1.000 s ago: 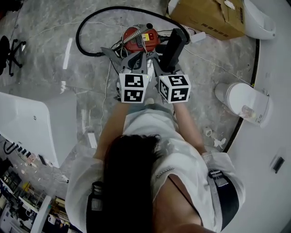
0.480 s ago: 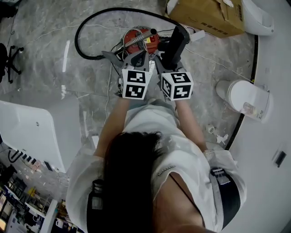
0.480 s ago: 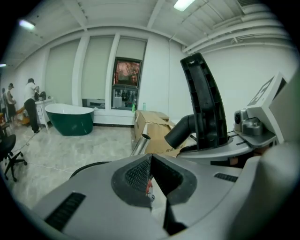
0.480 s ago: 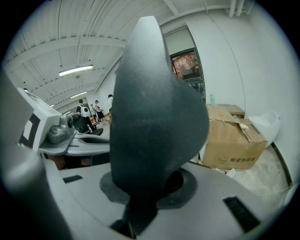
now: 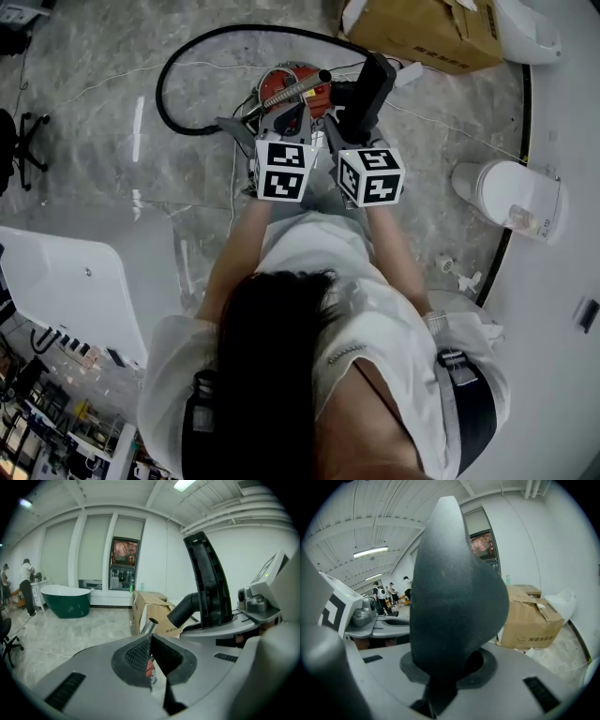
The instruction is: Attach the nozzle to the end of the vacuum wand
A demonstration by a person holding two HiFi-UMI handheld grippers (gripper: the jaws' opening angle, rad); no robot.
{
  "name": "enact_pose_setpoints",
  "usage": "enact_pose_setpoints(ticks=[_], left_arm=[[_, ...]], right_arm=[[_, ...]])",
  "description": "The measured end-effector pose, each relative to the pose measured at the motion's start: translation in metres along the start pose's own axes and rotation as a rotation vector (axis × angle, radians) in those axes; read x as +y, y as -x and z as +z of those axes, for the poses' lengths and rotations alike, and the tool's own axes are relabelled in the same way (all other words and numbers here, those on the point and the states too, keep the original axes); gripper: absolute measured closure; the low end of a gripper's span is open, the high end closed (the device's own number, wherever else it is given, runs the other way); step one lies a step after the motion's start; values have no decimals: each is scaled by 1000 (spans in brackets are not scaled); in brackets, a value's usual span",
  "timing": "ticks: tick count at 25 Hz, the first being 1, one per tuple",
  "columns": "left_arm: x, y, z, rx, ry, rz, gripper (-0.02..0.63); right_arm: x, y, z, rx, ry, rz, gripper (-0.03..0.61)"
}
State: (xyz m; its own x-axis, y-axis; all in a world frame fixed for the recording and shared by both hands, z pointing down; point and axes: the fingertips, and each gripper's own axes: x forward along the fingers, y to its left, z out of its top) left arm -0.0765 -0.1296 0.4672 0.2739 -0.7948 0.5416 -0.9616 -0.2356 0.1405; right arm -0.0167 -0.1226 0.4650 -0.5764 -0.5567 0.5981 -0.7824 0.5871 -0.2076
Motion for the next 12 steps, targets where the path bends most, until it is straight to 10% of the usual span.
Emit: enact_pose_setpoints(ticks=[12], left_arm=[[7,-12,-3,32,-20,32,614]], right_arm=[[-4,-6,8,7,13,10,486]])
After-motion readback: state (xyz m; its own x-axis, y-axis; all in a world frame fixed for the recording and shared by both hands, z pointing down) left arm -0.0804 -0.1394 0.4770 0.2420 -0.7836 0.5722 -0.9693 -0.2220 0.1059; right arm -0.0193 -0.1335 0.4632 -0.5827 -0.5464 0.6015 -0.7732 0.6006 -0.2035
